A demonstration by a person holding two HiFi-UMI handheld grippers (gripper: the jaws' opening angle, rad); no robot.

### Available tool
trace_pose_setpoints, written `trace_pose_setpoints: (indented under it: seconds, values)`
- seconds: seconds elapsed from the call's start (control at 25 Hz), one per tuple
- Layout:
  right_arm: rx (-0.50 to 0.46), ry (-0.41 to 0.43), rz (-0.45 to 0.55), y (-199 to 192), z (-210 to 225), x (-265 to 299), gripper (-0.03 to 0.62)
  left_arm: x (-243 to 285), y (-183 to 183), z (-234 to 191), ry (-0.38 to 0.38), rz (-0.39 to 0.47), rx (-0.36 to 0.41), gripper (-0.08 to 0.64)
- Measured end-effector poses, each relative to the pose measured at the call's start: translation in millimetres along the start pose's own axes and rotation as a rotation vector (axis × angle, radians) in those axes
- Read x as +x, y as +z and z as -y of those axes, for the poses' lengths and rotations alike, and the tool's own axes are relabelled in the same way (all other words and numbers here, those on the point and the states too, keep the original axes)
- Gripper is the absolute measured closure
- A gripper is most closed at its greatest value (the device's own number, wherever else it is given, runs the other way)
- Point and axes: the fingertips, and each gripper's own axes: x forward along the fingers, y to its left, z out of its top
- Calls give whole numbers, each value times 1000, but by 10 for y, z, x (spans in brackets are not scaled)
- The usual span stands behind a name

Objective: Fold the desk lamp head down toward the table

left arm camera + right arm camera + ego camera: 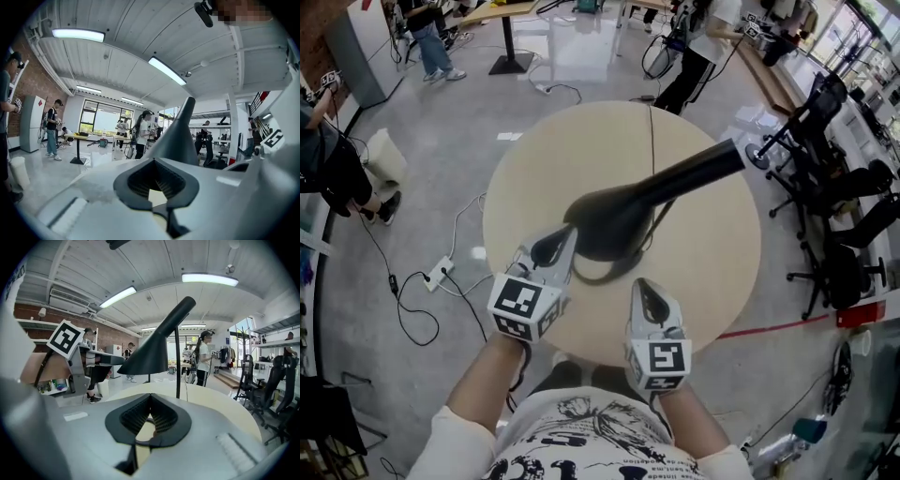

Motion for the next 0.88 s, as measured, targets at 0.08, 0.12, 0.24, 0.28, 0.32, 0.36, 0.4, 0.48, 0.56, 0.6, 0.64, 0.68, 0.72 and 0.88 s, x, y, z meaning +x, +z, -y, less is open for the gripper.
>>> trace_pose_setpoints:
  seconds: [0.08,0.12,0.24,0.28,0.32,0.36,0.4,0.48,0.56,0.6,0.64,0.68,0.72,0.88]
  values:
    - [1,-10,-7,-43,35,-5,583,41,-39,34,-7,-5,-6,566]
    - [0,-14,-7,-47,55,-9,583,62,-51,54,-9,-7,-7,566]
    - [-6,-23,-9,-58,120,-17,583,101,-60,91,-3,1,-15,566]
    - [-8,-26,-12,-80,141,-15,583,108,-62,92,0,6,-21,568]
    - [-9,-27,-15,-100,157,-14,583,115,-69,90,0,8,-28,568]
    - [-9,-27,-16,-110,166,-15,583,120,-79,91,0,8,-34,568]
    - [-8,-26,-16,-115,171,-20,583,122,-87,96,0,6,-35,568]
    - [-8,-20,-15,-124,177,-37,583,115,-75,113,5,8,-15,566]
    - [-6,-9,-18,-126,178,-53,583,73,4,134,19,41,2,558]
    - [-5,-2,-16,-121,176,-61,584,32,66,147,27,67,0,558]
    - [-4,6,-14,-119,172,-72,583,-19,135,167,35,94,-6,558]
    - [-2,17,-12,-121,162,-90,583,-79,203,197,44,118,-12,558]
    - [2,31,-10,-122,147,-114,583,-142,265,239,55,138,-13,558]
    - [-7,98,11,-89,182,-228,583,-328,403,493,120,178,-1,558]
